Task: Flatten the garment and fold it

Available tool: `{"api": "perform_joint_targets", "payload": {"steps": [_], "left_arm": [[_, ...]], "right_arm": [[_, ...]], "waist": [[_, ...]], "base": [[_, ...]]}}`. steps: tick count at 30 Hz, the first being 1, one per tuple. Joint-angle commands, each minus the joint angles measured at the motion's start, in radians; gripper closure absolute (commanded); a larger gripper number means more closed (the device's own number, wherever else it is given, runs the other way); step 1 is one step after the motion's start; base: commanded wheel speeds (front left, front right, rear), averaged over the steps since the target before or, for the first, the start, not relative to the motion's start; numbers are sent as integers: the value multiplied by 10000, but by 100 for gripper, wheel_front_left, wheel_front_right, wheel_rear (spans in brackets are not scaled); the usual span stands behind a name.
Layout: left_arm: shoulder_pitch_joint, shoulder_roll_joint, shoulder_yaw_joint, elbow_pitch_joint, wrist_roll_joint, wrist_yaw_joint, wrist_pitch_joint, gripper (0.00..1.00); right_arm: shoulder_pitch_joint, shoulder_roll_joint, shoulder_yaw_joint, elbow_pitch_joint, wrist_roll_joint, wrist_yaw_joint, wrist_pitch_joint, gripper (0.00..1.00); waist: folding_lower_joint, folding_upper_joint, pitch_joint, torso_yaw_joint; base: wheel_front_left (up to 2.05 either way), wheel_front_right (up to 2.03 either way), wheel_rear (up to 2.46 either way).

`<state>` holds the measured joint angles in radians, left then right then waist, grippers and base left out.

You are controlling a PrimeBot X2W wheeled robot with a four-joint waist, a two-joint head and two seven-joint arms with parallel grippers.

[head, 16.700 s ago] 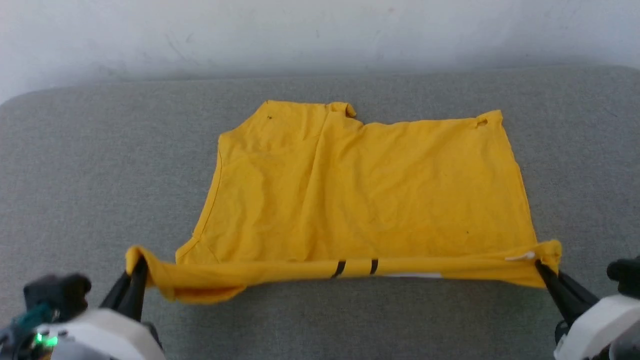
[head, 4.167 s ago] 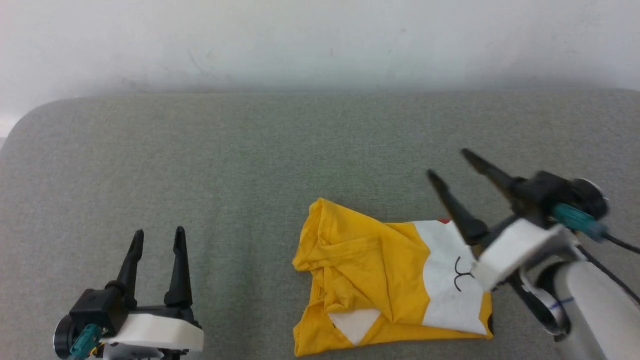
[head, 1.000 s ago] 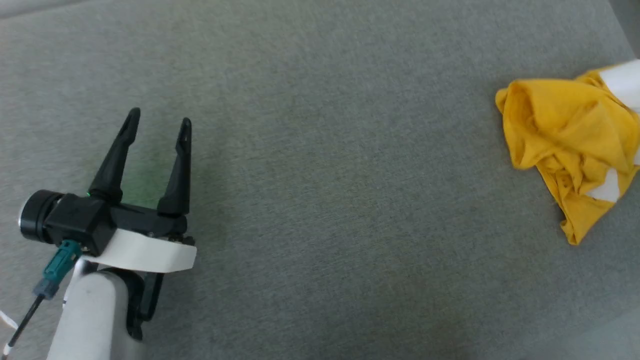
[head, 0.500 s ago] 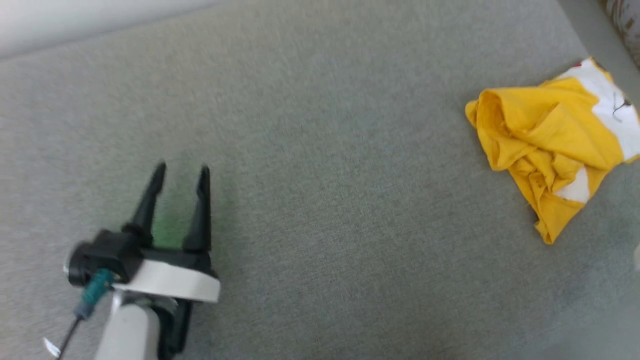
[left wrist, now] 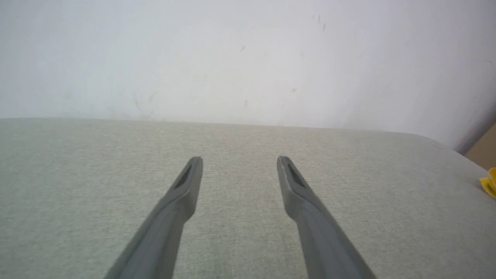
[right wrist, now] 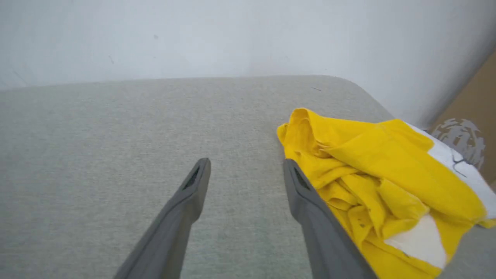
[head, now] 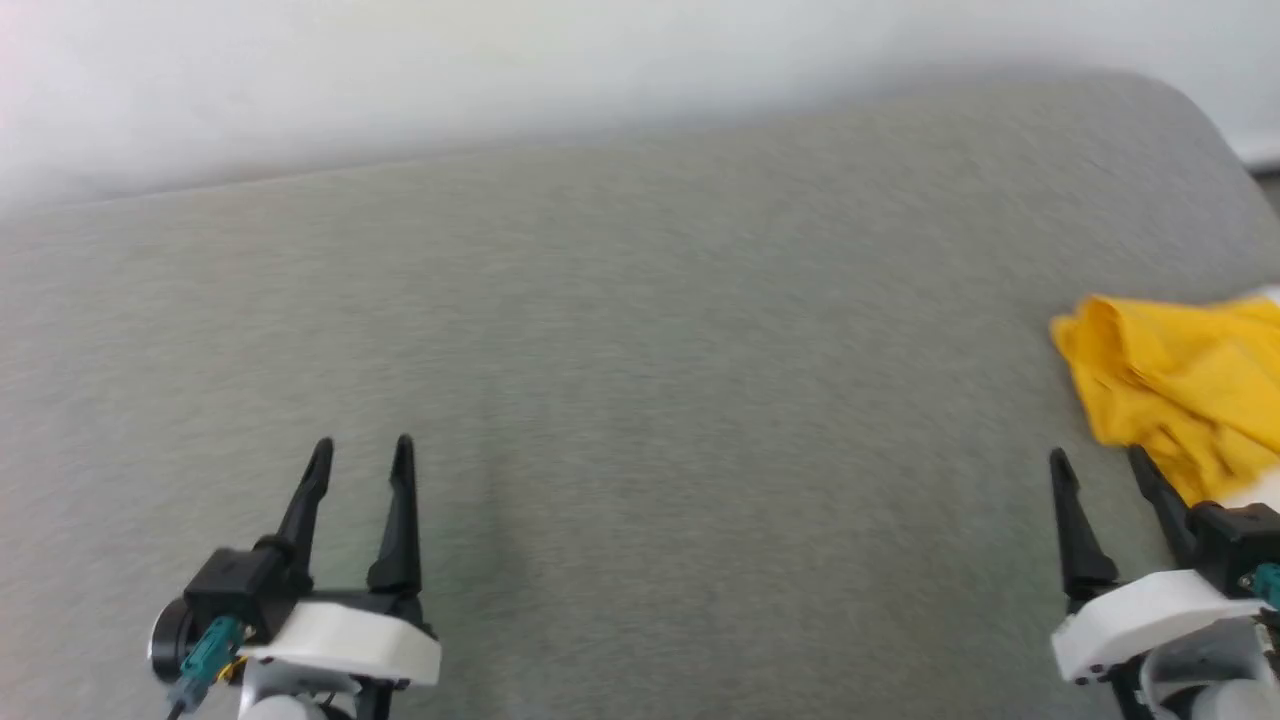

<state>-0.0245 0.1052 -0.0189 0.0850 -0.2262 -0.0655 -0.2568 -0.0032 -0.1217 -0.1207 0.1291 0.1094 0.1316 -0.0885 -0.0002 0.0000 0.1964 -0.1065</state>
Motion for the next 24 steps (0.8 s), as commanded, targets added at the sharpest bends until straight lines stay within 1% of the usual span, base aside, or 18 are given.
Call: {"api": "perform_joint_targets", "payload": {"steps": [1,5,11,18,24], "left_arm": [[161,20,107,53,50,74,-47,0],[388,98,369,132,80,114,-48,0],[619,198,529,246,70,-28,-48,0],[970,38,472,326,125,-108,-48,0],[1262,-19,417,279,349,-41,-49,0]], "right_arm": [[74,136,74,-239,100,-9,-120,0],[134,408,423,-587,71,-9,-401,0],[558,591,498,-1277,-213,-9,-608,0],[1493,690,609,-2120,-258,-9,-460,0],[1689,709,790,-2203,-104,-9,-398,0]], "waist": [[2,0,-1091,1461],[2,0,-1270,1879],[2,0,-1521,2079],[2,0,-1734,1961],[2,0,-1704,1835]], "base": [[0,0,0],[0,0,0],[0,0,0],[0,0,0],[0,0,0]]}}
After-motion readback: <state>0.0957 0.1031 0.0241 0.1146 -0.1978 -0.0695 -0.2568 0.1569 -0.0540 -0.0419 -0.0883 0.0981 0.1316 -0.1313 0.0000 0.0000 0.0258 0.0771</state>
